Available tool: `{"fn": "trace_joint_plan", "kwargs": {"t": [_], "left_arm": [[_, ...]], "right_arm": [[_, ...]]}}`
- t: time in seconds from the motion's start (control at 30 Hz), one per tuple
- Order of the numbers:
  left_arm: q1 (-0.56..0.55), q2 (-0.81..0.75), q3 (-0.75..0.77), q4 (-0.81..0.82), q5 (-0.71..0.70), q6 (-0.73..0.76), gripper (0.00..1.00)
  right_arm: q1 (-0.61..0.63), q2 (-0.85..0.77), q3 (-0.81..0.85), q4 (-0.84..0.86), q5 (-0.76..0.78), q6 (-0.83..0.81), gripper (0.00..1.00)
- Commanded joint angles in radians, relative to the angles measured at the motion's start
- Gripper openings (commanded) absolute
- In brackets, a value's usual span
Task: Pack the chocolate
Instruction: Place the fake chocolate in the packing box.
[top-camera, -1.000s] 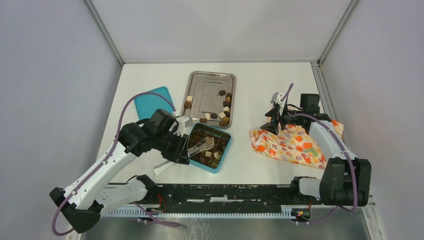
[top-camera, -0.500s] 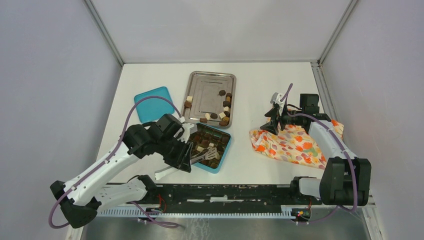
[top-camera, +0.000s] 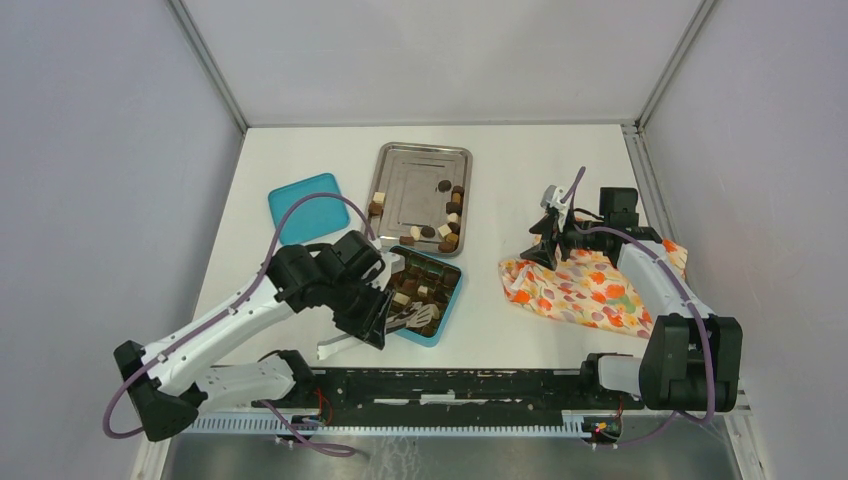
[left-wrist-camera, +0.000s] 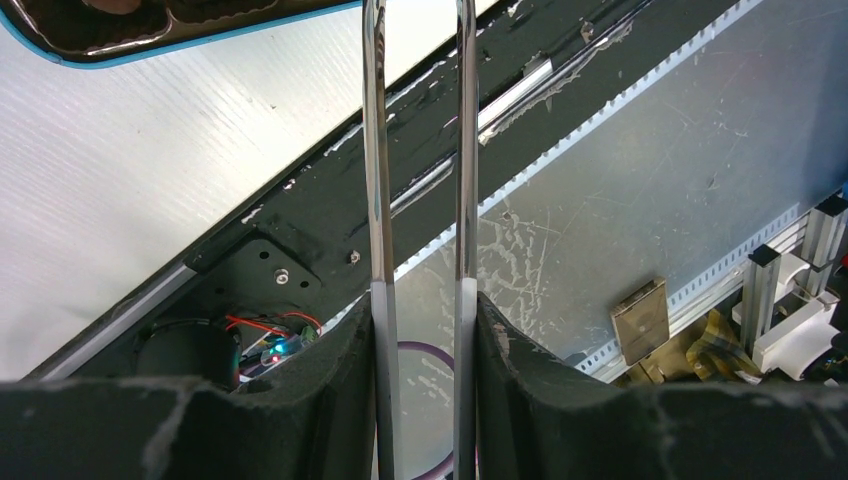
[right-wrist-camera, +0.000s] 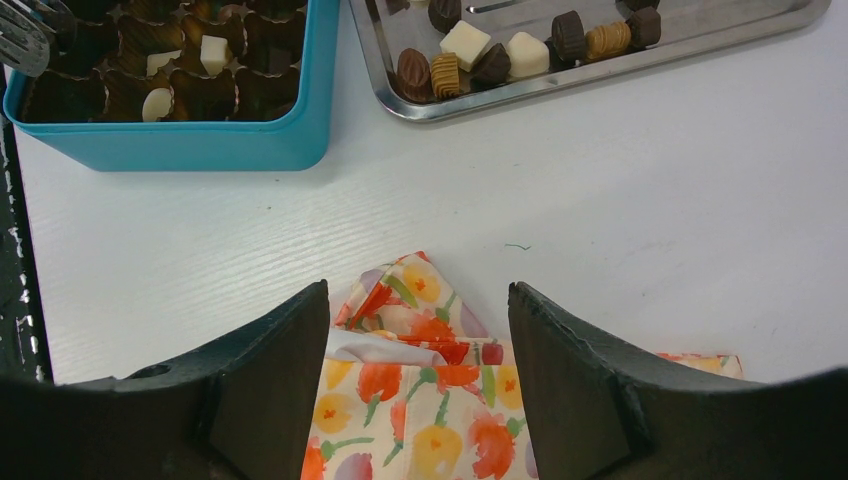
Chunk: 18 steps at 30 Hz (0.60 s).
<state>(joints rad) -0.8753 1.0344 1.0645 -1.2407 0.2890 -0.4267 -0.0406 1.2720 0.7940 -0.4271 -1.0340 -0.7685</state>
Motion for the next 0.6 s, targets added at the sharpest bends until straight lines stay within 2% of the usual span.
{"fn": "trace_joint_plan", "kwargs": {"t": [0.0,0.57], "left_arm": [[-0.014,0.011,0.021,0.012,-0.002,-0.035,0.11],[-0.035,0.061,0.011,0.041,-0.015,-0.023,0.27]], "right_arm": [[0.006,0.001,0.021,0.013,0.002,-0.013,0.72],[0.006,0.002,0.024,0.009,0.002,-0.015,0.72]]}}
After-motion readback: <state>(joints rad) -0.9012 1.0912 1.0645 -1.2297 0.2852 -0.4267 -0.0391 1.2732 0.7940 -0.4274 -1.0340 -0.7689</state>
